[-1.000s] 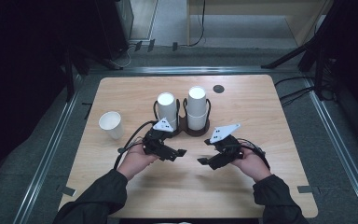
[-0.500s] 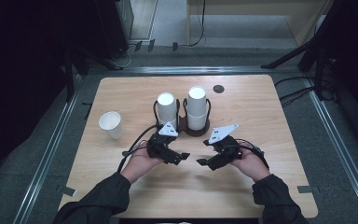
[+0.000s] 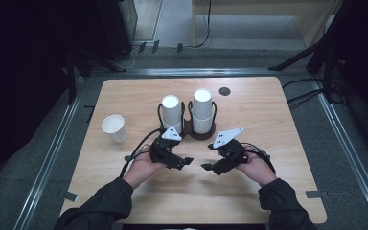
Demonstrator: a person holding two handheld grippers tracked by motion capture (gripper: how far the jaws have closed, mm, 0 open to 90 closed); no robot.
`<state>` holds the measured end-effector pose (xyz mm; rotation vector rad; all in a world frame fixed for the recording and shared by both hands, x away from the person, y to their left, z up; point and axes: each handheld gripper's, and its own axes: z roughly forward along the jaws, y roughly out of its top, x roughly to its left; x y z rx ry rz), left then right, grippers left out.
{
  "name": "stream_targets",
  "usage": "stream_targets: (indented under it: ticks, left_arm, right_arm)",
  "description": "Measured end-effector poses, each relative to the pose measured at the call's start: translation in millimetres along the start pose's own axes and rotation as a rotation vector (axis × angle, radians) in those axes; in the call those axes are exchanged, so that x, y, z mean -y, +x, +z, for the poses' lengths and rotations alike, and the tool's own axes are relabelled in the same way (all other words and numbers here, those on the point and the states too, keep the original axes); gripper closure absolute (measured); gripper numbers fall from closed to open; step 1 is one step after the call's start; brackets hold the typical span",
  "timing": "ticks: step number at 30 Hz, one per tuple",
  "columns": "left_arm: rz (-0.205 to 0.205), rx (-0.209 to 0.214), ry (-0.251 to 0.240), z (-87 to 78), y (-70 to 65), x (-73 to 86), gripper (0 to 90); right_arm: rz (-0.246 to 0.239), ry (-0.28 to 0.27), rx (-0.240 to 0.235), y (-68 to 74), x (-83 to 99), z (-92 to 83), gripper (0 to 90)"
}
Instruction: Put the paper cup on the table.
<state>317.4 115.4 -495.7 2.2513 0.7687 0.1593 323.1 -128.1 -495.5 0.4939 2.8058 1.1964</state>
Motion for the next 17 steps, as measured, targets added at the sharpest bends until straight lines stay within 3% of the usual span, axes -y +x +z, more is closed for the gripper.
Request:
stream_targets:
  ticks: [14, 17]
  left_arm:
    - [0.000, -0.010, 0.020, 1.5, 2.6, 2.7, 13.3]
    - [0.010, -0.040, 0.053, 5.5, 4.3, 4.5, 13.3]
  right_arm:
    - [0.000, 0.001, -0.002, -0.3, 0.3, -0.3, 23.1]
    - [0.002, 0.005, -0.001, -0.3, 0.5, 0.2, 23.1]
